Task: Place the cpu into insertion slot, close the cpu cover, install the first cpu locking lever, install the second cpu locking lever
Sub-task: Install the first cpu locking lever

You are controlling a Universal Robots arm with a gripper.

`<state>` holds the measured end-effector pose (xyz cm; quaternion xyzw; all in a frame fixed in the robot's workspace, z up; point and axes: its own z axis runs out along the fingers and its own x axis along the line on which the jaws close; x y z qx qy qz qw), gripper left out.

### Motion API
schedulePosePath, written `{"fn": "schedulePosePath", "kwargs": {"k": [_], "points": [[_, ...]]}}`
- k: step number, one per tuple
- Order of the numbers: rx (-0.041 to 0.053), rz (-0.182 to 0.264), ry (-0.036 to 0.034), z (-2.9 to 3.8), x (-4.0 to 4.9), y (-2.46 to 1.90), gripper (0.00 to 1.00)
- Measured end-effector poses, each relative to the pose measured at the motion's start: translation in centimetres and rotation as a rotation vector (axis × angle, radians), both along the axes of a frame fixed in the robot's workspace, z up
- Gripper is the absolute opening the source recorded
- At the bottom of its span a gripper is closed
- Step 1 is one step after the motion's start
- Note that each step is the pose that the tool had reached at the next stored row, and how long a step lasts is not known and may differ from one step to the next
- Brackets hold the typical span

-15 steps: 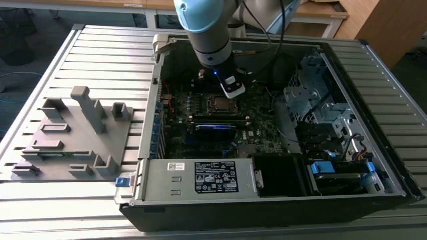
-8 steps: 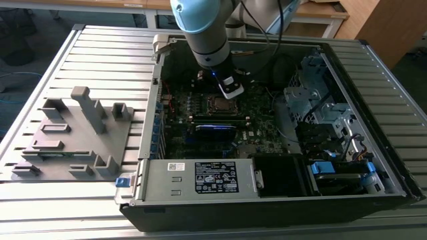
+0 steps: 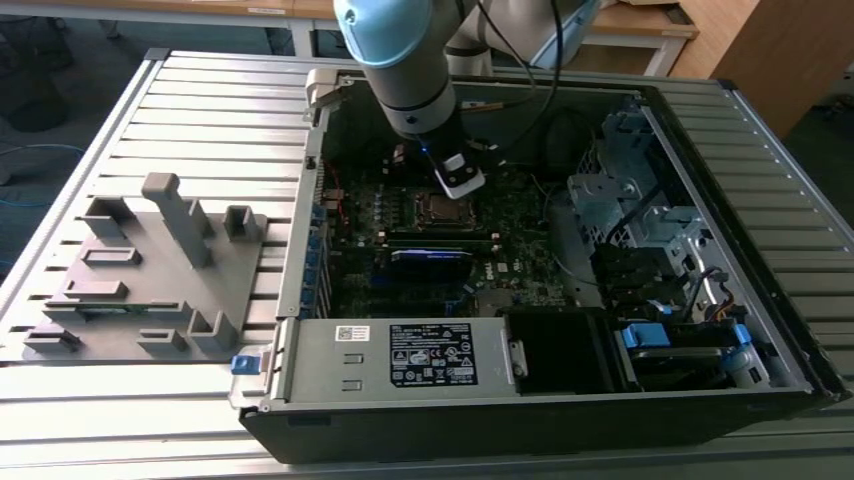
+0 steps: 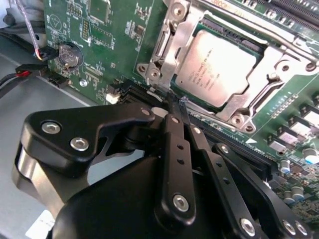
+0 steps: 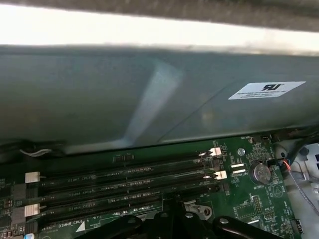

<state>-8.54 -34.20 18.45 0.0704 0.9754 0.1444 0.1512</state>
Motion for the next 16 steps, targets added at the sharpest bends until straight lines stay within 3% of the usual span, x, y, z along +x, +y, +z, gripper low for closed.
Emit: {"fn": "schedulePosePath", "kwargs": {"k": [4, 16], "points": [[-0.0029, 0.0, -0.0031, -0.01, -0.06, 0.0, 0.1], [-0.0029, 0.0, -0.0034, 0.34, -0.07, 0.06, 0.1]]}}
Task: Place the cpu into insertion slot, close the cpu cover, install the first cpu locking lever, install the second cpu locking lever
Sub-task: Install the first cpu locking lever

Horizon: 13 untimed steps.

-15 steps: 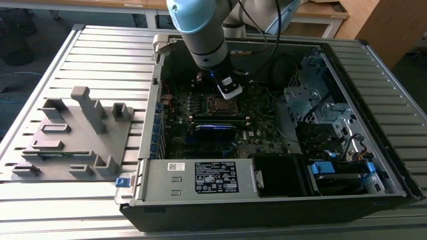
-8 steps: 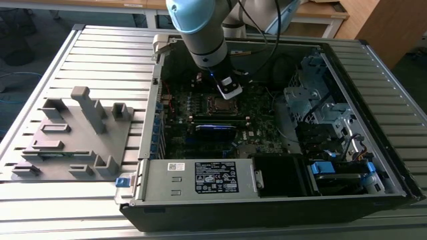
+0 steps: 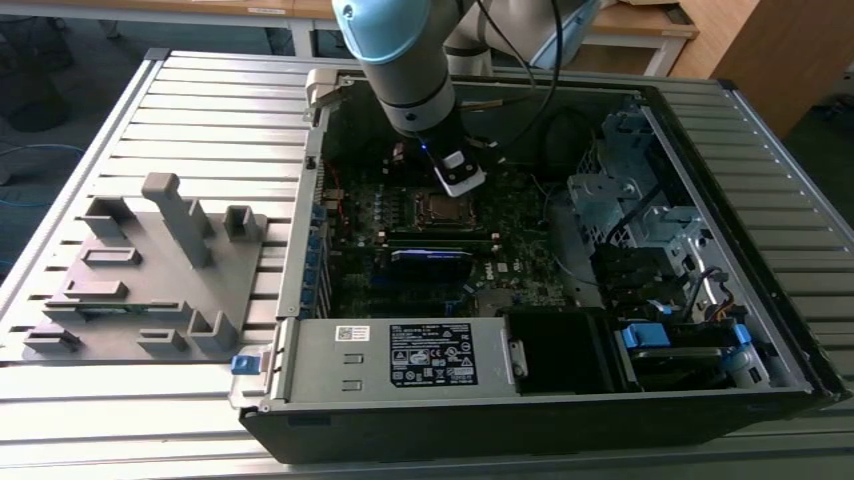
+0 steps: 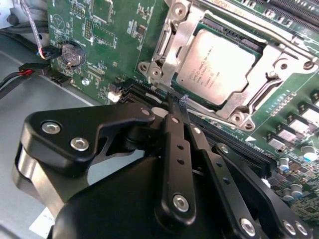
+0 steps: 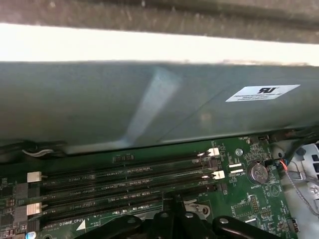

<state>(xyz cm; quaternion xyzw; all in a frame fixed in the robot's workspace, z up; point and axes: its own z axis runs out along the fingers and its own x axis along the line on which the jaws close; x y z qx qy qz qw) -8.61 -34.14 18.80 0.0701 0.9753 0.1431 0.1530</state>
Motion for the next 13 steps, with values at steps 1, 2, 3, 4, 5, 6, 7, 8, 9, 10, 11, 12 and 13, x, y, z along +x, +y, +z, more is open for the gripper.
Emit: {"fn": "schedulePosePath", "kwargs": {"k": [1, 2, 3, 4, 5, 6, 7, 8, 9, 10, 11, 12, 13], "points": [[-0.0002, -0.001, 0.0002, 0.01, -0.01, 0.08, 0.1], [-0.0003, -0.001, 0.0003, 0.02, 0.0, 0.19, 0.1], [-0.0003, -0.002, 0.0002, 0.01, 0.0, 0.29, 0.1], [-0.0001, -0.002, 0.0002, 0.01, 0.0, 0.33, 0.1], [0.0, -0.002, 0.0002, 0.01, 0.0, 0.33, 0.1], [0.0, -0.002, 0.0002, 0.01, 0.0, 0.33, 0.1], [0.0, -0.002, 0.0001, 0.01, 0.01, 0.33, 0.1], [0.0, -0.002, 0.0001, 0.01, 0.01, 0.34, 0.1], [0.0, -0.002, 0.0001, 0.01, 0.01, 0.34, 0.1], [-0.0001, -0.002, 0.0002, 0.01, 0.01, 0.34, 0.1], [-0.0004, -0.002, 0.0006, 0.01, 0.02, 0.34, 0.1], [-0.0005, -0.002, 0.0009, 0.01, 0.02, 0.34, 0.1], [-0.0005, -0.002, 0.001, 0.01, 0.03, 0.34, 0.1]]}}
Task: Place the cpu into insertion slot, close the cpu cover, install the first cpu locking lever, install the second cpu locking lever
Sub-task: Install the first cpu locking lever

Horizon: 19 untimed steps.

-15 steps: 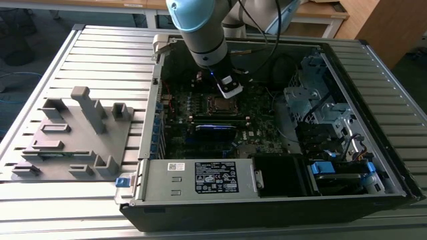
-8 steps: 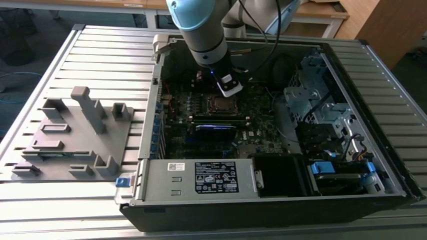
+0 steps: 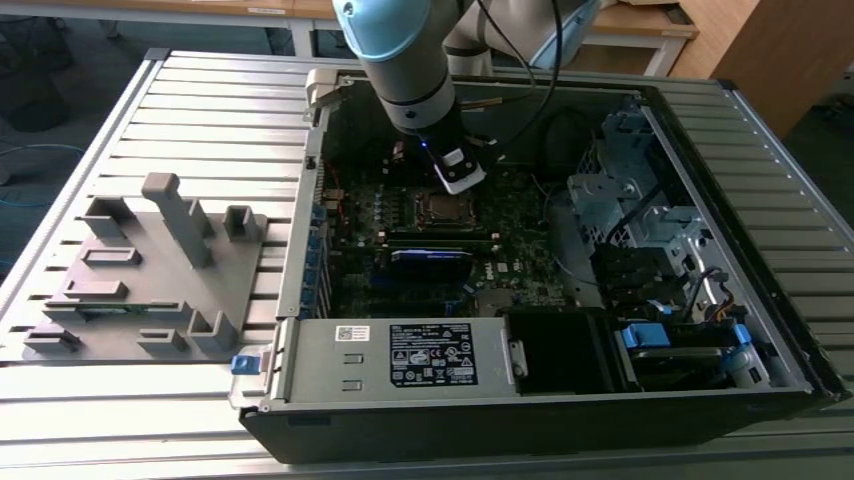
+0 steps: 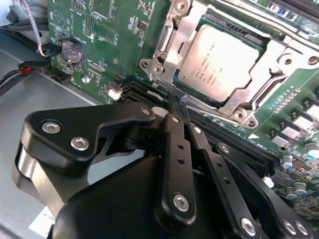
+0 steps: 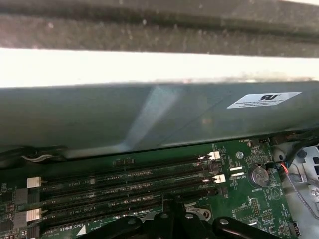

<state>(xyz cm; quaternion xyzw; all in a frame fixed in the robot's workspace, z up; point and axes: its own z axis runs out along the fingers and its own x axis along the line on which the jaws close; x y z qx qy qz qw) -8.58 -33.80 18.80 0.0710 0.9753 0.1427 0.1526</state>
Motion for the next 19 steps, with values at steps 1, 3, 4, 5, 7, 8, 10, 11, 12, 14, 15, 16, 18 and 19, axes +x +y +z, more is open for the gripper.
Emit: {"fn": "schedulePosePath", "kwargs": {"k": [1, 3, 4, 5, 7, 8, 10, 11, 12, 14, 15, 16, 18, 19], "points": [[0.0, 0.0, 0.0001, 0.0, 0.0, 0.0, 0.1], [-0.0001, 0.0, 0.0002, 0.0, 0.01, 0.0, 0.1], [-0.0002, 0.0, 0.0002, 0.01, 0.01, 0.0, 0.1], [-0.0004, 0.0, 0.0003, 0.03, 0.01, 0.01, 0.1], [0.0001, 0.0, 0.0, 0.08, 0.01, 0.02, 0.1], [0.0001, 0.0, -0.0001, 0.08, 0.01, 0.02, 0.1], [0.0001, 0.0, 0.0, 0.08, 0.01, 0.02, 0.1], [-0.0001, 0.0, 0.0002, 0.12, 0.01, 0.03, 0.1], [-0.0003, 0.0, 0.0003, 0.19, 0.01, 0.03, 0.1], [0.0, 0.0, 0.0001, 0.39, 0.01, 0.04, 0.1], [0.0, 0.0, 0.0001, 0.44, 0.01, 0.04, 0.1], [0.0002, 0.0, -0.0001, 0.45, 0.01, 0.04, 0.1], [0.0003, 0.0, -0.0002, 0.45, 0.01, 0.04, 0.1], [0.0, 0.0, 0.0, 0.46, 0.01, 0.04, 0.1]]}}
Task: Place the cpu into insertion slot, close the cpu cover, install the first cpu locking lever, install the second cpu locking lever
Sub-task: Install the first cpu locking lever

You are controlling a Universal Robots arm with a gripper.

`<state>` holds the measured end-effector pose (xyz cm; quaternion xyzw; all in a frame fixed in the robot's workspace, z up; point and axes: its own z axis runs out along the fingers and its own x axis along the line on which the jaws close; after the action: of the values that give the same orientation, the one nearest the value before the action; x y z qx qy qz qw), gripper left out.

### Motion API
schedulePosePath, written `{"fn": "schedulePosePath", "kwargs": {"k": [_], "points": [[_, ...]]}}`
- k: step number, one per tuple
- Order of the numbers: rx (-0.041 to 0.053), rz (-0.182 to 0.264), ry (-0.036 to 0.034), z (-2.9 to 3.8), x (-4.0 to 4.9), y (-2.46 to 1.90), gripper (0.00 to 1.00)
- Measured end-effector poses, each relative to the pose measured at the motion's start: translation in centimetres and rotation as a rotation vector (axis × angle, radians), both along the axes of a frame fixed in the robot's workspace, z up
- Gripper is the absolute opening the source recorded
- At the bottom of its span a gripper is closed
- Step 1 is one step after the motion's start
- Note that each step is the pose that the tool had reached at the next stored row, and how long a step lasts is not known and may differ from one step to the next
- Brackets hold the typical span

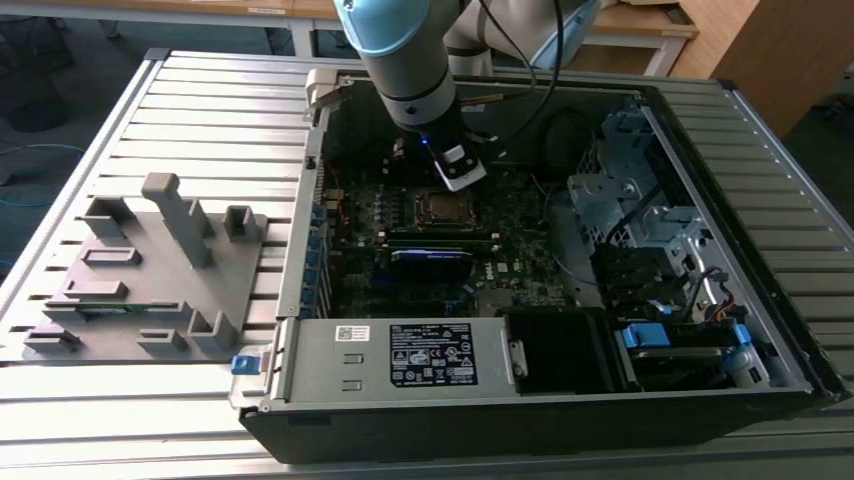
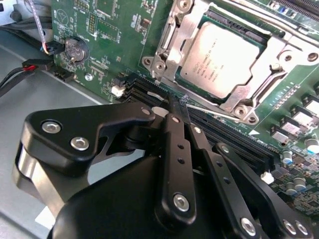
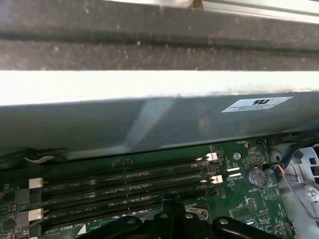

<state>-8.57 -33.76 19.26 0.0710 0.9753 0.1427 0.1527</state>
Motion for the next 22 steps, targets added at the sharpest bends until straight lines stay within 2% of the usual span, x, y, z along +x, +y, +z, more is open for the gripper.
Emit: {"fn": "schedulePosePath", "kwargs": {"k": [11, 22], "points": [[0.0, -0.002, 0.0002, 0.04, -0.32, 0.18, 0.1], [0.0, -0.026, 0.0001, 0.0, -0.32, 0.41, 0.1]]}}
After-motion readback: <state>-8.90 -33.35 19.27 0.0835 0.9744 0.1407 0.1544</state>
